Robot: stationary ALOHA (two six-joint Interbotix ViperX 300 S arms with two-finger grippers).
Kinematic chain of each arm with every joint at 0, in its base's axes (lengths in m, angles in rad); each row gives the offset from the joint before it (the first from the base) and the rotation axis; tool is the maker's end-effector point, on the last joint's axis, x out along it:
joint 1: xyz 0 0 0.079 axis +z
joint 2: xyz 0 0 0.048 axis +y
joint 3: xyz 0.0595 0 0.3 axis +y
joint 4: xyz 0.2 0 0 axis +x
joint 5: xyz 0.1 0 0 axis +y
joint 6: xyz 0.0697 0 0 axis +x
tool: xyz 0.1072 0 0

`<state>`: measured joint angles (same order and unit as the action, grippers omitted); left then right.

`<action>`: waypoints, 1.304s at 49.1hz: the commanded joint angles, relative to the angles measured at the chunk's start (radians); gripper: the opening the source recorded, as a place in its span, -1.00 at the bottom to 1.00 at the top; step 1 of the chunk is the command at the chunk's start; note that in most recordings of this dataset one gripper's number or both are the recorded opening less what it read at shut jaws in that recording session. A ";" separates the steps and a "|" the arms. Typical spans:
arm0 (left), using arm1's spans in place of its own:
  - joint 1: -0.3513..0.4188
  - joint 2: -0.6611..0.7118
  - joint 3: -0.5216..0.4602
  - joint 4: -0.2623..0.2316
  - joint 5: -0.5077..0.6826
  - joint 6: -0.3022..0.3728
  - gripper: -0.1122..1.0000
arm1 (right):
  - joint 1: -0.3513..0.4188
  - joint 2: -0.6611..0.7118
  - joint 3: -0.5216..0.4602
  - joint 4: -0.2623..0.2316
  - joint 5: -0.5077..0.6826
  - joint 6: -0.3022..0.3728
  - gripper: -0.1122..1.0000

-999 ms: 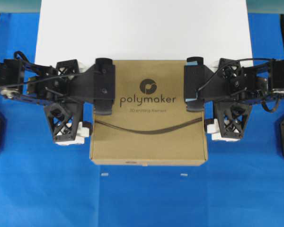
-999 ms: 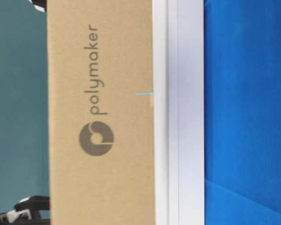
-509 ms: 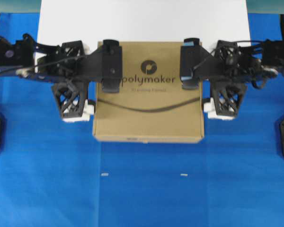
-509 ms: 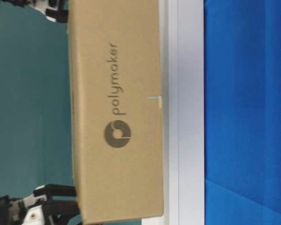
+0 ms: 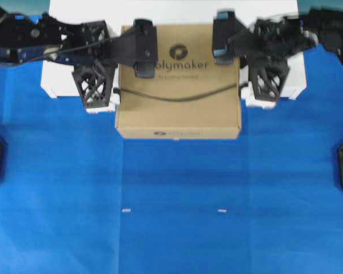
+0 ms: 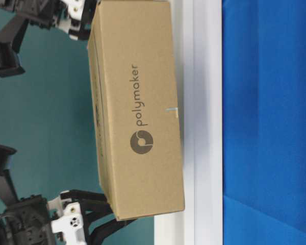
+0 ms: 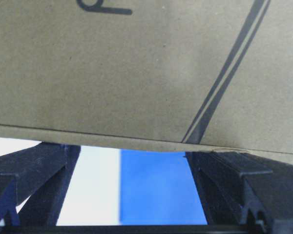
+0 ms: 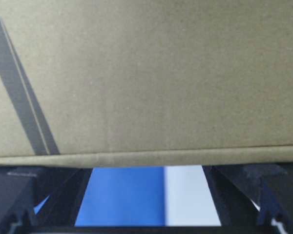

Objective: Place the cardboard box on the stand after clamping it between your arms.
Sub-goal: 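Lift the clamped box and carry it back toward the white stand, then lower the box onto the white stand with both grippers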

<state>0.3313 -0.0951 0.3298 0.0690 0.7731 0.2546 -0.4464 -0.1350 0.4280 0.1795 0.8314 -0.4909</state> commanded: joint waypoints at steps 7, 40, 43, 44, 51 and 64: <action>0.044 0.029 -0.190 -0.015 -0.109 0.006 0.70 | -0.049 0.066 -0.172 0.187 -0.089 -0.115 0.95; 0.173 0.198 -0.376 -0.015 -0.107 0.106 0.70 | -0.259 0.245 -0.371 0.360 0.034 -0.383 0.95; 0.178 0.199 -0.374 -0.015 -0.107 0.106 0.70 | -0.261 0.253 -0.385 0.365 0.035 -0.390 0.95; 0.178 0.199 -0.373 -0.015 -0.106 0.106 0.70 | -0.259 0.255 -0.388 0.365 0.035 -0.391 0.95; 0.179 0.195 -0.362 -0.015 -0.103 0.123 0.70 | -0.259 0.262 -0.383 0.364 0.035 -0.394 0.95; 0.181 0.204 -0.285 -0.015 -0.124 0.126 0.70 | -0.259 0.288 -0.314 0.364 -0.003 -0.417 0.95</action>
<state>0.5691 0.1150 0.0890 0.0798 0.7731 0.4065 -0.7808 0.1626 0.1641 0.4019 0.9081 -0.9219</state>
